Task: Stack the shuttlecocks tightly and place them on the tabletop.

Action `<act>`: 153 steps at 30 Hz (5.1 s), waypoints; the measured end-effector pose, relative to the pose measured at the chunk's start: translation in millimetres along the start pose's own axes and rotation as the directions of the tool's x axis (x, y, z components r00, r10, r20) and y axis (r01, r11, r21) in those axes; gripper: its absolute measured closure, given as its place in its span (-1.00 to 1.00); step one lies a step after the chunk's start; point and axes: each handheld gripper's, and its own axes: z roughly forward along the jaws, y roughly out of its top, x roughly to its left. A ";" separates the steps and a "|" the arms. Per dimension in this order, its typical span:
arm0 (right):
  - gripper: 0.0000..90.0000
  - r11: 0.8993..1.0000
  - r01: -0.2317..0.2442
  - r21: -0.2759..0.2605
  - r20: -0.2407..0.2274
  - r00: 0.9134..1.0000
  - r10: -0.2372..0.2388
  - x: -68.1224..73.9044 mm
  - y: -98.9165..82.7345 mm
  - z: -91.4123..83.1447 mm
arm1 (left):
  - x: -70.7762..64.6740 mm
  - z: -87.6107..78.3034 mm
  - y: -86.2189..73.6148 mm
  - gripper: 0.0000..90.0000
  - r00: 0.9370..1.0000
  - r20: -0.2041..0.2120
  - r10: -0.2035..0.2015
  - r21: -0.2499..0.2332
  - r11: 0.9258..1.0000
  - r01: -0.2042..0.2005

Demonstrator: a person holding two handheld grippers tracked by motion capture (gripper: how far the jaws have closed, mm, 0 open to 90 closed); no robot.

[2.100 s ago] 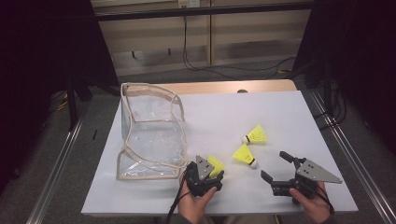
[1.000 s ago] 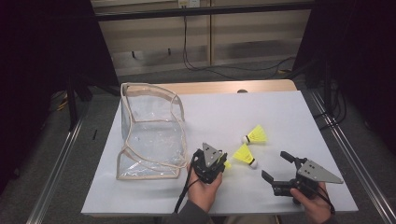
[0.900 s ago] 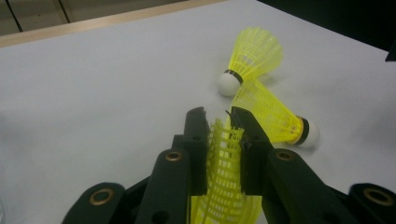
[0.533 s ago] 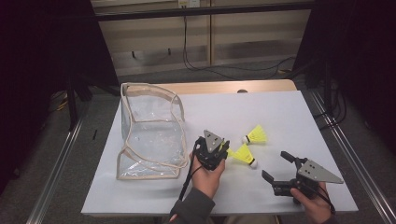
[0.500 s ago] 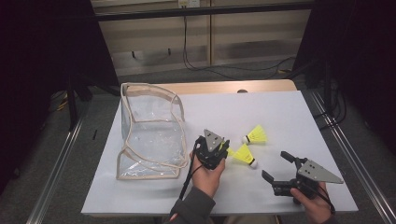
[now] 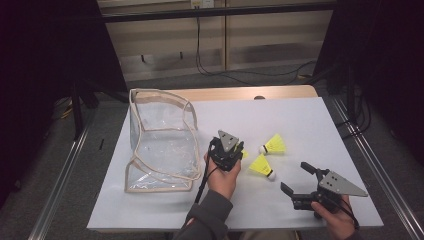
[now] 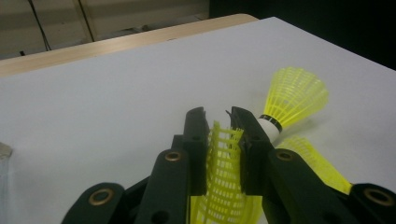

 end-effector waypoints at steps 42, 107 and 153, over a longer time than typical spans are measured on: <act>-0.94 1.000 0.003 0.001 0.002 1.000 -0.003 -0.8 -0.2 -0.2 | 27.3 43.4 -7.5 0.61 0.998 -0.054 0.028 0.030 0.999 -0.027; -0.94 1.000 0.009 0.002 0.006 1.000 -0.009 -1.2 -0.5 -0.5 | 24.9 38.6 -7.7 -0.11 0.997 -0.020 -0.076 0.082 0.994 0.077; -0.94 1.000 0.011 0.000 0.004 1.000 -0.011 -1.5 -0.5 -1.1 | 31.7 51.9 -7.9 0.63 0.996 -0.051 0.079 0.031 0.997 -0.077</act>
